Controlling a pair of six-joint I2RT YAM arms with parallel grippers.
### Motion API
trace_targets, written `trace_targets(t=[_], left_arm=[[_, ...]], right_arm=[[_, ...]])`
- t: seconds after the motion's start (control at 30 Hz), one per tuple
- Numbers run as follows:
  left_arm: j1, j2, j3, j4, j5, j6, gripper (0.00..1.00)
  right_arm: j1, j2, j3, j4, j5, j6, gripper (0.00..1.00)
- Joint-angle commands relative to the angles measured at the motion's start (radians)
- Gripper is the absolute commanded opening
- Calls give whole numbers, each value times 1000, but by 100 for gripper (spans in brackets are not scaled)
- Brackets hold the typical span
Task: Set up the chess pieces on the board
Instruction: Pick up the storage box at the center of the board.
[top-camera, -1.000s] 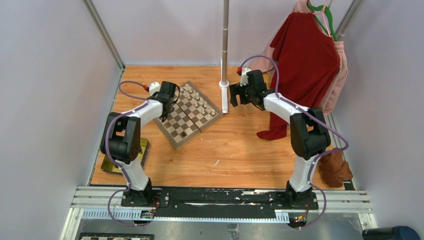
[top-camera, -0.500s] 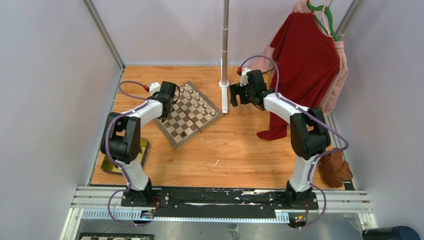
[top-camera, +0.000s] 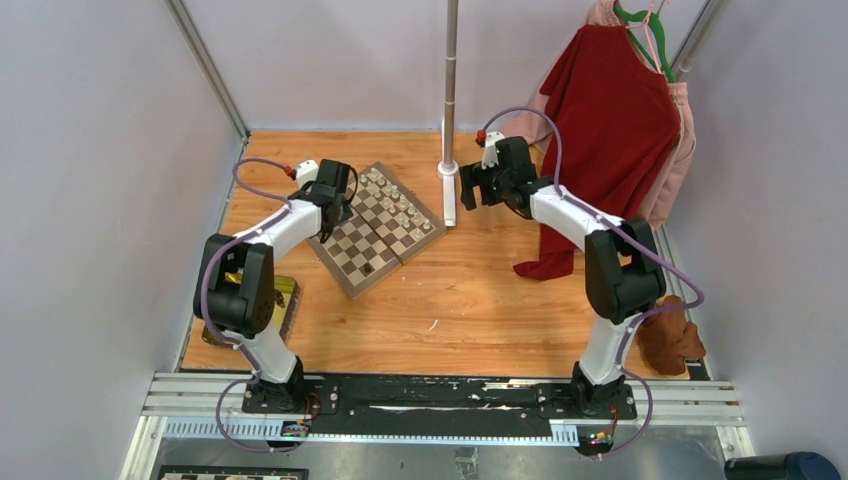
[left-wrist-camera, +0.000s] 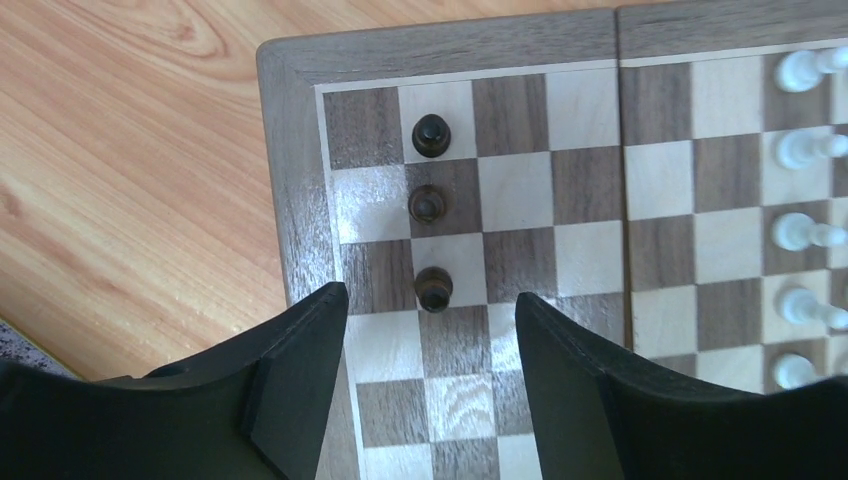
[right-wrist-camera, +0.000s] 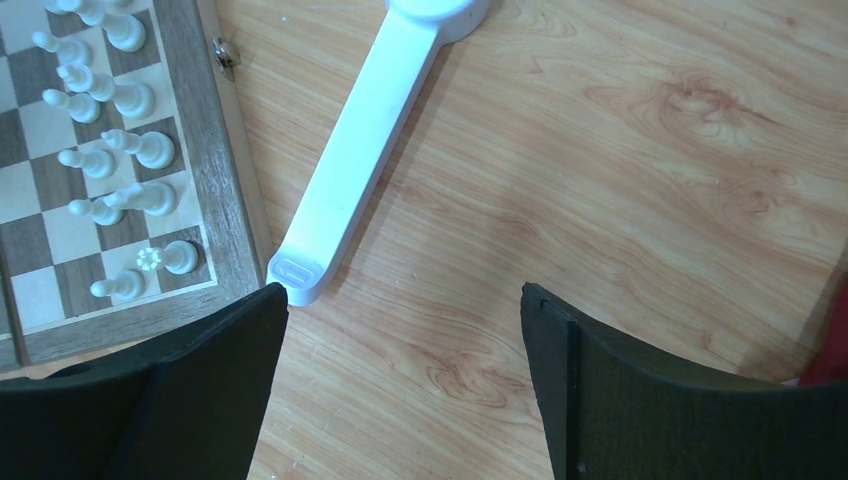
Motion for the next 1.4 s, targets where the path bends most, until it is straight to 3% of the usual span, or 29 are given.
trace_targets(t=[0.0, 0.2, 0.5, 0.7, 0.97, 1.37], left_arm=[[-26, -96, 15, -33, -3, 10, 69], [-47, -249, -63, -99, -22, -76, 70], [-46, -571, -262, -325, -152, -461, 81], [-46, -703, -319, -453, -227, -638, 80], [-44, -747, -389, -509, -208, -759, 76], [-4, -654, -412, -509, -194, -828, 65]], right_arm=[[-6, -60, -3, -10, 4, 7, 90], [2, -96, -7, -14, 5, 9, 90], [47, -123, 8, -30, 9, -2, 90], [64, -138, -2, -16, -10, 8, 89], [69, -148, -30, 6, -28, 14, 89], [69, -146, -46, 14, -29, 14, 88]])
